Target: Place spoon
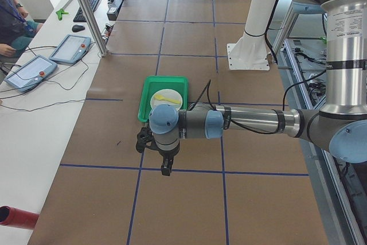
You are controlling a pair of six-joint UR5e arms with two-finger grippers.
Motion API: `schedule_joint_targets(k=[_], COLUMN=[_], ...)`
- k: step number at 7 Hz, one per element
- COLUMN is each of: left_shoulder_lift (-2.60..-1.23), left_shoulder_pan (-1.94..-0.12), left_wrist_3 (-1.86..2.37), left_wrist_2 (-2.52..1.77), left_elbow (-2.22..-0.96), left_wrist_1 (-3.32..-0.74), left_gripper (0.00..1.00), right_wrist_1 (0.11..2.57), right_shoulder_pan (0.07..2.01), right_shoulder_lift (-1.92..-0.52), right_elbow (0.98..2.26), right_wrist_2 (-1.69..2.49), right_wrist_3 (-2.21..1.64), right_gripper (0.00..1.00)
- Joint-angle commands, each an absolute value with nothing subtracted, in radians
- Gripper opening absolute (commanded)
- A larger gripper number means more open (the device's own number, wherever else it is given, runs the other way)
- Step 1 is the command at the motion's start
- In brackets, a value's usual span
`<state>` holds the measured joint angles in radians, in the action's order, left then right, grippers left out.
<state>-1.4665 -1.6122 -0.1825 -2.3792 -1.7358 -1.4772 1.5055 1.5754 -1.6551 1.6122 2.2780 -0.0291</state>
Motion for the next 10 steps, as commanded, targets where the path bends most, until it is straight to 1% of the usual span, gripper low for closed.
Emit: schedule_joint_targets(k=[1,2,3,5,6,7,9,10], left_shoulder_lift=[-1.468,-1.468,-1.470,-1.476,-1.476,-1.480,-1.485,-1.524], left_shoulder_pan=[-1.612,-1.612,-1.612,-1.608,-1.571,-1.484,-1.337,-1.274], left_wrist_3=[-0.184,-0.183,-0.186,-0.170,-0.097,0.029,0.250,0.340], left_wrist_2=[-2.378,-2.385,-2.385,-2.390,-2.390,-2.388,-2.378,-2.344], left_elbow=[-1.744,-1.732,-1.750,-1.737,-1.743,-1.773,-1.776,-1.776], left_wrist_1=[-1.477,-1.480,-1.486,-1.679,-1.687,-1.722,-1.949,-1.980], left_gripper=[1.00,1.00,1.00,1.00,1.00,1.00,1.00,1.00], right_wrist_1=[1.505,1.506,1.506,1.505,1.505,1.506,1.505,1.506], right_shoulder_pan=[1.575,1.575,1.575,1.575,1.575,1.575,1.575,1.575], right_shoulder_lift=[-1.655,-1.655,-1.655,-1.654,-1.655,-1.655,-1.655,-1.655], right_elbow=[1.612,1.612,1.612,1.612,1.612,1.612,1.612,1.612], right_wrist_2=[2.278,2.278,2.278,2.278,2.278,2.278,2.278,2.278], right_wrist_3=[-0.029,-0.029,-0.029,-0.029,-0.029,-0.029,-0.029,-0.029], right_gripper=[1.00,1.00,1.00,1.00,1.00,1.00,1.00,1.00])
